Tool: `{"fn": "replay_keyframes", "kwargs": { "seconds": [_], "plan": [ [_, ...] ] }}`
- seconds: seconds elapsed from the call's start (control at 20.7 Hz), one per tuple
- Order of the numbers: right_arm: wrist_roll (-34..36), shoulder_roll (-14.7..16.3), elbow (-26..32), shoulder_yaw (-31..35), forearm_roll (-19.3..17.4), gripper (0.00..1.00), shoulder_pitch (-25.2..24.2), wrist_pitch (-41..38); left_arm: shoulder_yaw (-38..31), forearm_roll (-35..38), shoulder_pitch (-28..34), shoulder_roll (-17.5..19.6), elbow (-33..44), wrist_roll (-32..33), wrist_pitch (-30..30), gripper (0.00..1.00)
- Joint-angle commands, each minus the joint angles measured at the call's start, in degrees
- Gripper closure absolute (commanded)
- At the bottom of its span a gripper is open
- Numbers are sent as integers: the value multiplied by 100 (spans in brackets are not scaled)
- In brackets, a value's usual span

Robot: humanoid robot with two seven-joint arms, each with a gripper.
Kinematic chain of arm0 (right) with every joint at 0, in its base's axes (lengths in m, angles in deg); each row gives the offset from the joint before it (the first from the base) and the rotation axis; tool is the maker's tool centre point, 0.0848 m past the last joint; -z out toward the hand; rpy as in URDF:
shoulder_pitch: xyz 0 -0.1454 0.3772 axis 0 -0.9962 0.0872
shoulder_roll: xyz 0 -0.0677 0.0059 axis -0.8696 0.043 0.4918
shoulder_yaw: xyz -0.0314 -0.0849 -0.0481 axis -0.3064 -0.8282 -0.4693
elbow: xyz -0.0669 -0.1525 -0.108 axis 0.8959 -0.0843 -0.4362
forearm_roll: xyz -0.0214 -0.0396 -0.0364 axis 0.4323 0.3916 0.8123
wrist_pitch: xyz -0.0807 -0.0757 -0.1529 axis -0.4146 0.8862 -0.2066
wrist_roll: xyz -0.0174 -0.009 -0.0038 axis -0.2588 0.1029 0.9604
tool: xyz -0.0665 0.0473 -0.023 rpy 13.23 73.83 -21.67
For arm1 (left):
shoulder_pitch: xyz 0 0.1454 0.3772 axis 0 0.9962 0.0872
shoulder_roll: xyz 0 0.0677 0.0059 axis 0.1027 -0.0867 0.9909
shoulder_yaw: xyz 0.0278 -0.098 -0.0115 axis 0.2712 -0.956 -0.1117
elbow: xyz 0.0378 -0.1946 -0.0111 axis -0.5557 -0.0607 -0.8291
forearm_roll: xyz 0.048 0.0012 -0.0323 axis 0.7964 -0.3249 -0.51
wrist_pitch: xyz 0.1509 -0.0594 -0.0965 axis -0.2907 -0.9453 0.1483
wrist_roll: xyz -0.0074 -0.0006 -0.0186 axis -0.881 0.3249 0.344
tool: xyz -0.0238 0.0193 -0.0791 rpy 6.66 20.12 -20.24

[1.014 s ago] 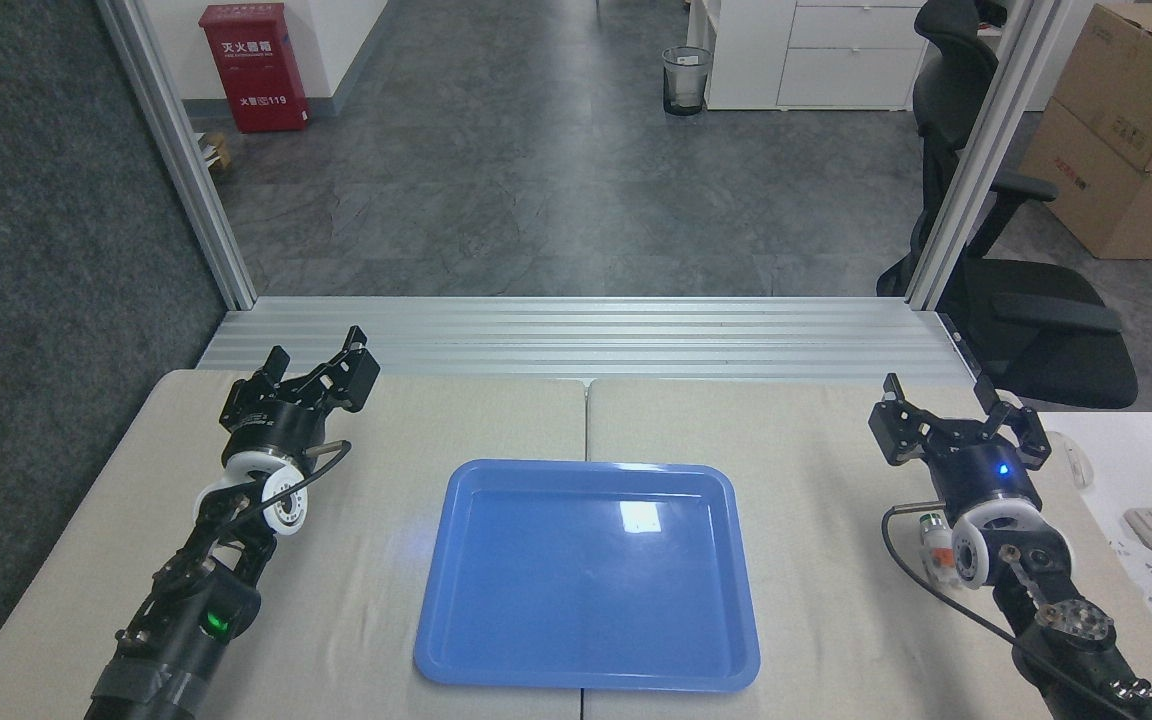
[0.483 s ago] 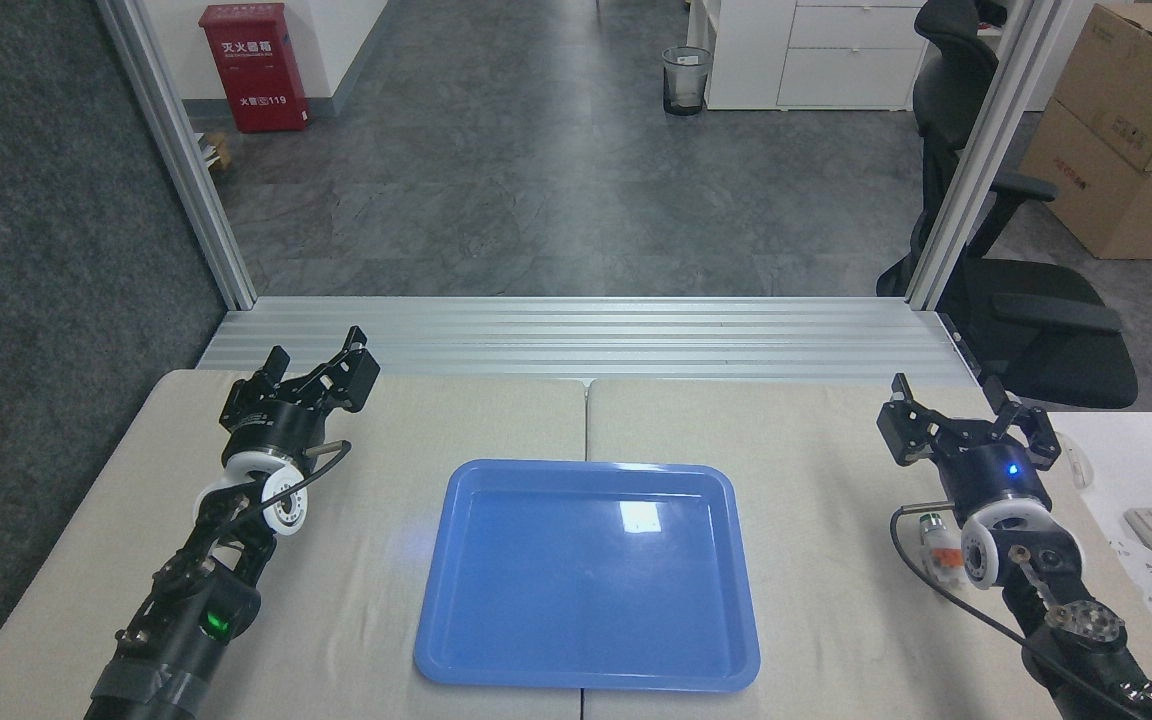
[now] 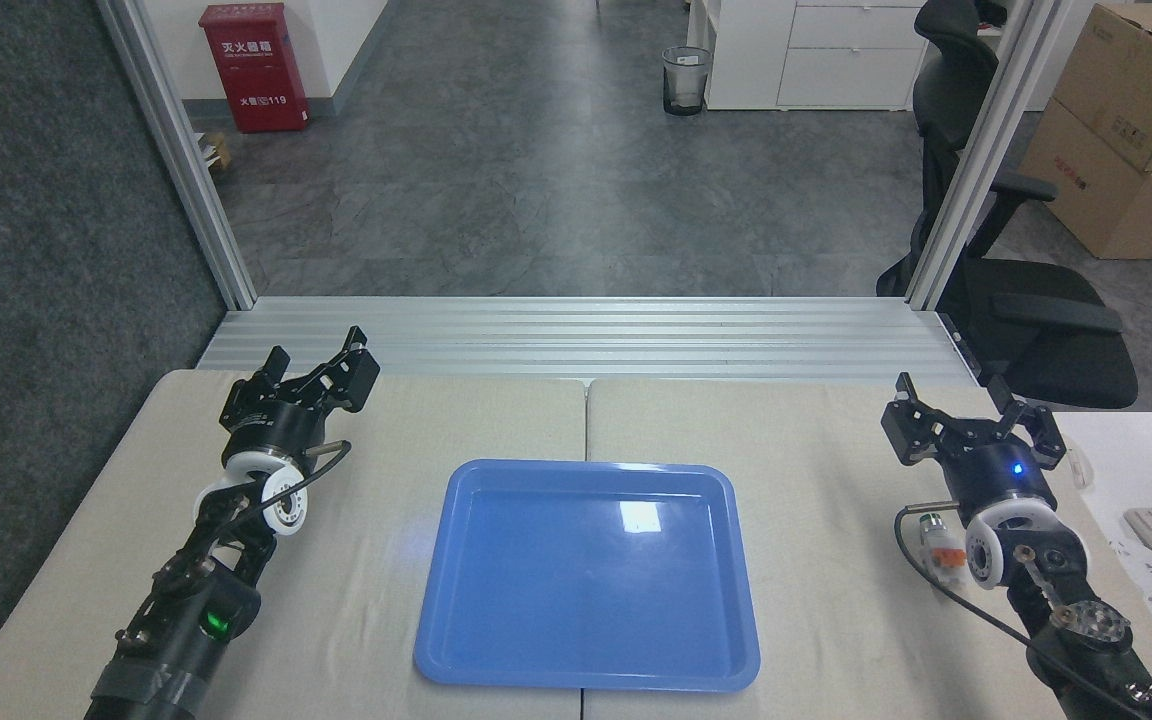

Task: Pick up switch part and place in tray
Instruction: 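Move the right gripper down toward the small orange switch part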

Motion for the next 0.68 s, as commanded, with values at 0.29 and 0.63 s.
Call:
{"fn": "replay_keyframes", "kwargs": {
  "seconds": [0.29,0.63],
  "plan": [
    [8,10,44,112,2,2,-2,3,1,0,3,3,-1,-1,2,0],
    [8,10,44,77,11,2,-2,3,1,0,3,-5,-1,-1,2,0]
  ]
}}
